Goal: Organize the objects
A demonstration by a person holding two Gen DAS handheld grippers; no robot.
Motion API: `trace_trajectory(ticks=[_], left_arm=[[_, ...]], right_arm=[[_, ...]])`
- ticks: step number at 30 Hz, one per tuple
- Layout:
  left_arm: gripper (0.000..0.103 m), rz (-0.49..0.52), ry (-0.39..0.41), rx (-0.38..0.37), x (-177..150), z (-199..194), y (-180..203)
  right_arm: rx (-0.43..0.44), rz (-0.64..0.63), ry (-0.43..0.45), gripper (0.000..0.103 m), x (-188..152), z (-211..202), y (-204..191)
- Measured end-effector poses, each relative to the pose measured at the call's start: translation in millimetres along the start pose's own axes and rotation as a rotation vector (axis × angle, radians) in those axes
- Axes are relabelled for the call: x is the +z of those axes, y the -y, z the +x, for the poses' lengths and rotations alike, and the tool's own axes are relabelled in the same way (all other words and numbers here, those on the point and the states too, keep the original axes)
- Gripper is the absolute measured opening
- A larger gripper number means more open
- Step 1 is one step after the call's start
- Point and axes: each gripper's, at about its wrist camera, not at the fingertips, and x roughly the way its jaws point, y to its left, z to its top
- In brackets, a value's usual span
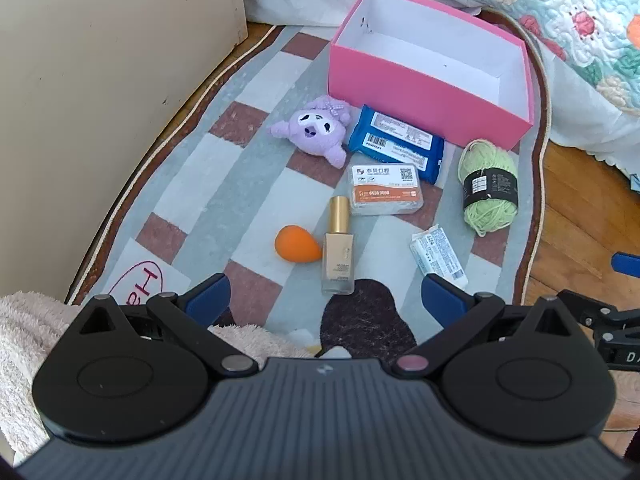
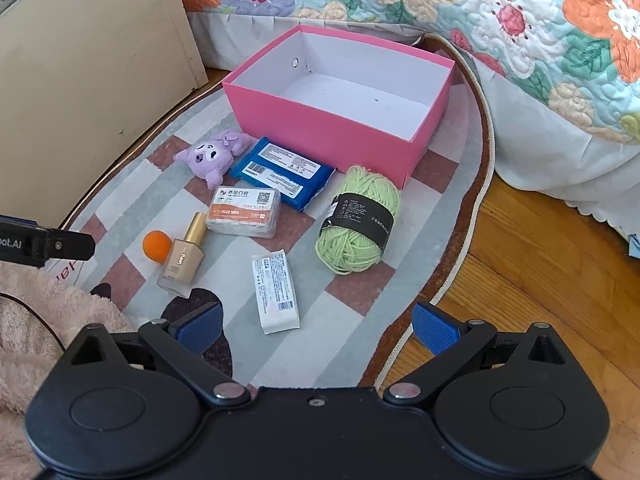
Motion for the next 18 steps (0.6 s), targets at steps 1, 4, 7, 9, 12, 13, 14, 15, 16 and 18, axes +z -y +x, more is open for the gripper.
trace_trajectory(ticks=[1, 4, 7, 9, 12, 13, 14, 15, 16, 18], left_arm=[[0.103, 0.000, 0.004, 0.002, -0.1, -0.5, 0.3], [0.103, 0.014, 0.011, 0.005, -0.1, -0.9, 2.4], [0.103, 0.020, 0.011, 0.002, -0.6, -1.2, 4.0], [0.103, 0.027, 0.010, 0.005, -1.4, -1.0, 5.9], [0.103, 0.033, 0.011, 0.008, -1.4, -0.9, 7.0], [0.103, 0.029, 0.011, 0.011, -1.4, -0.8, 7.1], [0.103, 0.027, 0.011, 0.012, -1.4, -0.8, 7.3], [0.103, 0.026, 0.011, 0.013, -1.3, -0.5, 7.3], [0.103, 0.023, 0.009, 0.015, -1.3, 0.2, 6.8], [0.103, 0.018, 0.008, 0.017, -1.5, 0.8, 6.1]], right_arm=[[0.000, -0.001, 0.000, 0.102, 0.1, 0.0, 0.1], [0.005, 0.001, -0.004, 0.102, 0.0, 0.7, -0.2], [0.010, 0.005, -0.010, 0.102, 0.0, 2.2, 0.2], [0.018, 0.007, -0.012, 0.102, -0.6, 3.0, 0.1], [0.025, 0.010, -0.015, 0.102, -0.4, 3.9, 0.2], [0.022, 0.010, -0.014, 0.102, -0.2, 3.9, -0.1], [0.021, 0.011, -0.013, 0.102, 0.0, 3.7, 0.1], [0.022, 0.013, -0.013, 0.102, 0.1, 3.5, 0.5], [0.023, 0.015, -0.012, 0.102, 0.2, 3.3, 1.0], [0.019, 0.022, -0.009, 0.102, 0.4, 3.0, 2.4]])
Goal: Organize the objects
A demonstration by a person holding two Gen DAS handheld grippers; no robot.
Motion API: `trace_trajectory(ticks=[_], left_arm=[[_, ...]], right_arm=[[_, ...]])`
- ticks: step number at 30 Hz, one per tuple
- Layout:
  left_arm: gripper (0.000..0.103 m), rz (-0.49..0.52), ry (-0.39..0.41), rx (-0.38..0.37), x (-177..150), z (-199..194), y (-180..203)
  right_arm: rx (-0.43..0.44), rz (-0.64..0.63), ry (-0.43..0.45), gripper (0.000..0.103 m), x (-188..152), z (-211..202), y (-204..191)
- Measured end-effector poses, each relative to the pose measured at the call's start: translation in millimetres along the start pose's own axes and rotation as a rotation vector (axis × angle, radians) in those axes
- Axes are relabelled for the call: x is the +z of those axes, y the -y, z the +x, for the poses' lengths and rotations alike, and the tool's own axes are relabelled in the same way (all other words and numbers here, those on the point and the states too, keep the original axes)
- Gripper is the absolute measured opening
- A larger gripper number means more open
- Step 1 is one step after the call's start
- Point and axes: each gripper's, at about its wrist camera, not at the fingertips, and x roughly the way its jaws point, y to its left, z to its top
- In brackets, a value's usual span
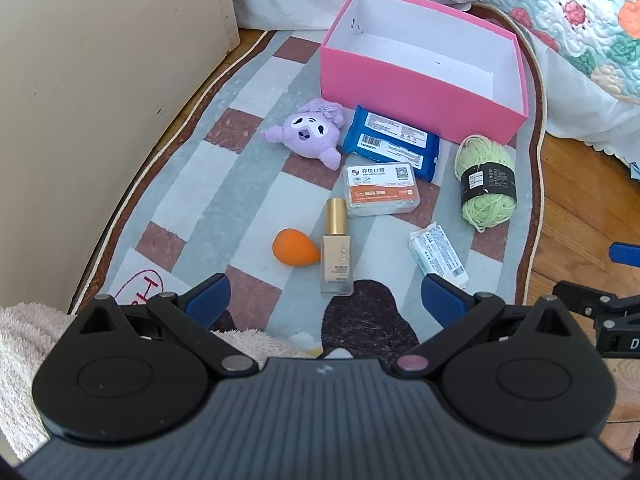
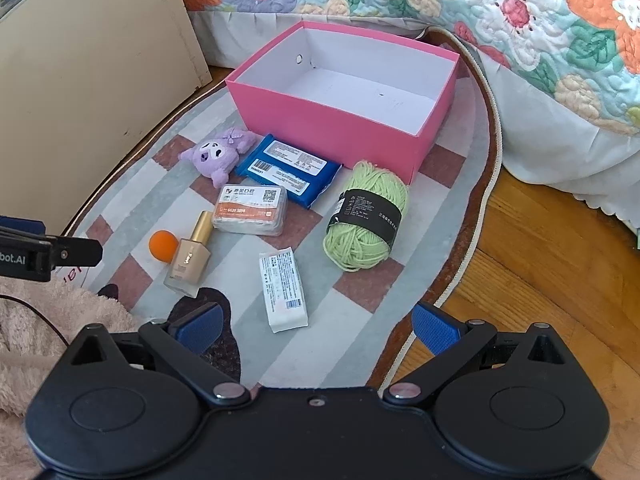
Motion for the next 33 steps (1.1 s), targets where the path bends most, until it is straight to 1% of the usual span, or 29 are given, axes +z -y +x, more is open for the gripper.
trace_trajectory(ticks=[7, 16, 21, 29, 33], left_arm=[[0.103, -0.008, -0.007, 0.013, 0.1, 2.1, -0.9], [0.103, 0.015, -0.002, 0.035, -1.8, 2.1, 5.3], [0.103, 0.000, -0.008, 0.036, -1.8, 2.1, 4.1], [0.103, -0.002, 0.009, 0.090, -3.0, -0.1, 4.4], [0.103, 0.001, 0.003, 0.101, -3.6, 2.0, 5.4]], right_arm=[[-0.008, 0.047, 0.021, 0.102, 1.0, -2.6, 7.1], [-0.001, 0.041, 0.016, 0.102, 0.6, -1.0, 4.7], [-0.001, 0.036, 0.014, 0.102, -0.2, -0.8, 3.5], [0.001, 0.032, 0.009, 0.102, -3.0, 0.3, 1.9], [0.001, 0.031, 0.009, 0.102, -3.4, 0.5, 1.5]])
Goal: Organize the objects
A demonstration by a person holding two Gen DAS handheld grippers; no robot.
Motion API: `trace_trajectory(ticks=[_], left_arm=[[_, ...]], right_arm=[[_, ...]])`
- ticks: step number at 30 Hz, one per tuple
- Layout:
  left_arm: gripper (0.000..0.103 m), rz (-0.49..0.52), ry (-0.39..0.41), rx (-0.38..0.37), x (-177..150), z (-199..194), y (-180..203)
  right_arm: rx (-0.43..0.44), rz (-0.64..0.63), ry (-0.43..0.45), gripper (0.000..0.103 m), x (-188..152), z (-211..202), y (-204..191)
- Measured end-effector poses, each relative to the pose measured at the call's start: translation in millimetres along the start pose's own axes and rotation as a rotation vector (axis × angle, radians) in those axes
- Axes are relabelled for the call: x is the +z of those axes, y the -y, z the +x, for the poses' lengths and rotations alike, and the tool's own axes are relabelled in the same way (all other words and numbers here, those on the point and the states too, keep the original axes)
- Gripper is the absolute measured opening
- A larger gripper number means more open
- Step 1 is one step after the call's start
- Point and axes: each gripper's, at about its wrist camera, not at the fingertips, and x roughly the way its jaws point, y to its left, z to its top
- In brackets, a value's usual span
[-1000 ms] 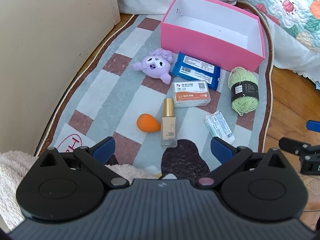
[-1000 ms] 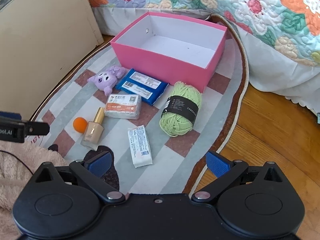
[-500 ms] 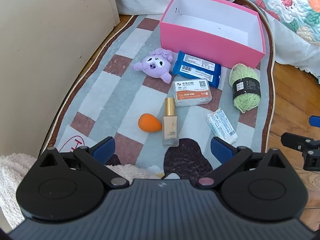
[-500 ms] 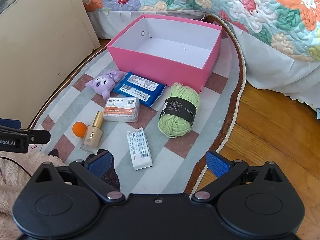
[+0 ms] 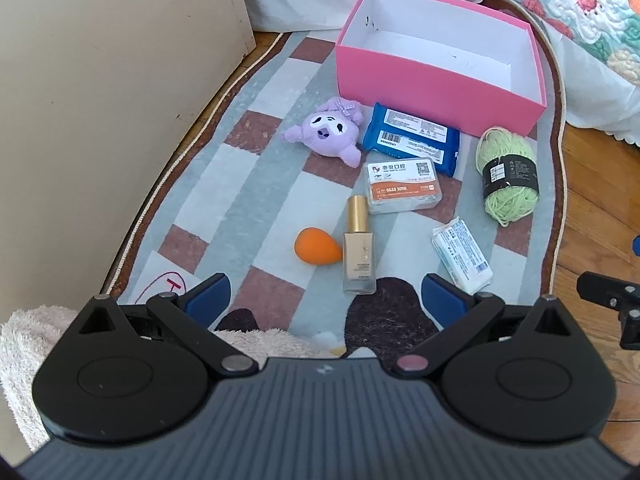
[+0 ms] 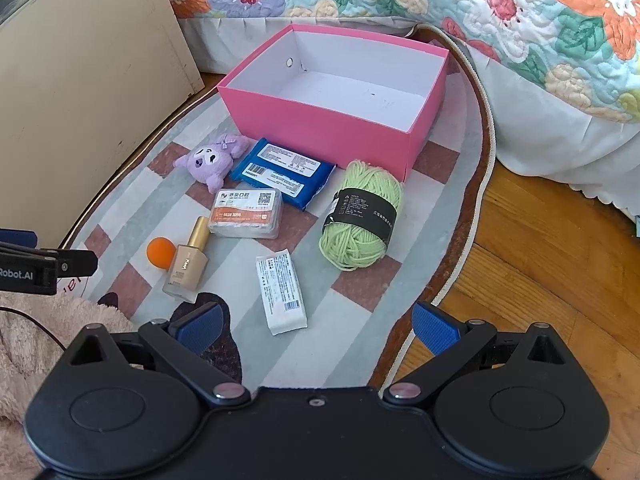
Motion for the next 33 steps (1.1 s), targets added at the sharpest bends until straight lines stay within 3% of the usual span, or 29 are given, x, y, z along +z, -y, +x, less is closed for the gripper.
trace_trajectory(ticks=[7, 12, 17, 21, 26, 29, 33], left_arm=[[0.103, -0.004, -0.015, -0.017, 1.2, 2.1, 1.2], [0.103, -0.028, -0.004, -0.130, 10.5, -7.6, -1.8], [0.103, 0.065, 0.074, -0.097, 33.3, -21.0, 14.1], [0.103, 0.134, 0.105, -0.117, 58.2, -19.2, 29.3], [0.103, 0.170, 0.111, -0.165, 85.1, 8.2, 53.8], [0.103, 0.196, 0.118, -0.203, 93.3, 31.1, 71.0], [0.103, 0.211, 0.137, -0.258, 98.0, 64.4, 92.4]], right_arm=[[0.000, -0.003, -0.005, 0.102, -0.5, 0.8, -0.4], [-0.007, -0.066, 0.051, 0.102, 2.4, -13.9, -5.2], [0.064, -0.114, 0.138, 0.102, 14.5, -26.1, -1.1], [0.062, -0.278, 0.205, 0.102, 21.6, -22.9, -3.5], [0.067, -0.330, 0.195, 0.102, 27.7, 2.7, 3.7], [0.135, -0.286, 0.178, 0.102, 26.2, 25.1, 15.3], [0.184, -0.254, 0.223, 0.102, 18.4, 48.2, 29.7]])
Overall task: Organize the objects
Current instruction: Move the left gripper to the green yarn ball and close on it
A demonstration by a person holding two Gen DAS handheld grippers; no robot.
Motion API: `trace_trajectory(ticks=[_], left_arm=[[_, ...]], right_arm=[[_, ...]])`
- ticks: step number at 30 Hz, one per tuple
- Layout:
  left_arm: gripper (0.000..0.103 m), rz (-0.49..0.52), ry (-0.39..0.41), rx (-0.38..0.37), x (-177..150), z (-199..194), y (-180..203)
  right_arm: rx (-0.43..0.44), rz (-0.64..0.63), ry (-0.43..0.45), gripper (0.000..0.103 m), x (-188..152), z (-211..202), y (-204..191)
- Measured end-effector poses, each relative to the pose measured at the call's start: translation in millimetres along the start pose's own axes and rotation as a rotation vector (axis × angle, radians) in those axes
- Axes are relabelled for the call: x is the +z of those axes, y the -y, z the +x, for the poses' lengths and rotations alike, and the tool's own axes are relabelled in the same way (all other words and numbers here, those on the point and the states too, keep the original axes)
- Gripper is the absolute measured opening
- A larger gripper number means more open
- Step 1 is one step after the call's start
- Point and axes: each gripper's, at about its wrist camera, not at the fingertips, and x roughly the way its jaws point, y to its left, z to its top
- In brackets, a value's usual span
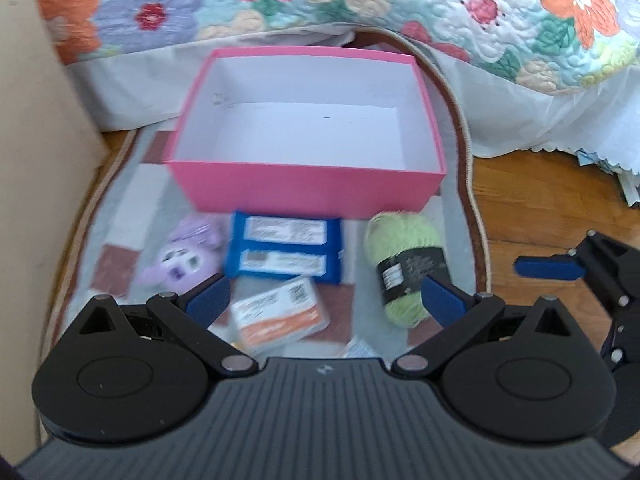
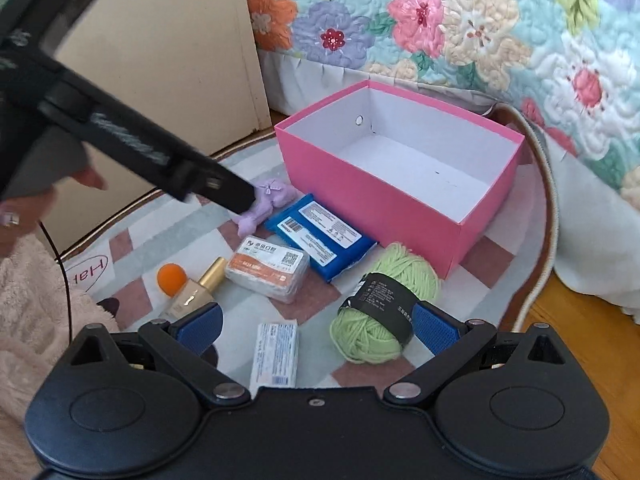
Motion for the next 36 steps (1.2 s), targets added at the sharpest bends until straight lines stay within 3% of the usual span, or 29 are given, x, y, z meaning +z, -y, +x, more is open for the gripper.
trace_trajectory(ticks=[10, 17, 21, 25, 27, 36], left_arm=[[0.102, -0.043, -0.094, -0.133, 6.6, 101.0, 18.1], [0.091, -0.184, -0.096, -0.237, -4.0, 139.8, 6.7], [0.081, -0.242, -0.095, -0.313, -13.8, 147.4, 0.9], [0.056, -0.311, -0.111, -0.415, -21.8, 148.6, 0.2], [0.056, -0.308, -0.099, -0.416, -24.0, 143.0, 2.6], [0.056, -0.214, -0.037, -0.408, -23.3, 79.1, 10.4]], right_arm=[[-0.028, 0.130, -0.048, 0.102, -17.3, 67.4, 37.7], [0.029, 0.306, -0.066, 0.102, -32.7, 98.4, 65.9], [0.075, 0.379, -0.079, 0.100, -38.9, 110.7, 74.5], [0.038, 0.388, -0.081, 0.080, -41.5, 114.1, 71.2], [0.032, 0.379, -0.077, 0.068, -40.9, 107.9, 67.6], [0.043, 0.314, -0.036, 0.065, -23.2, 70.9, 37.7]])
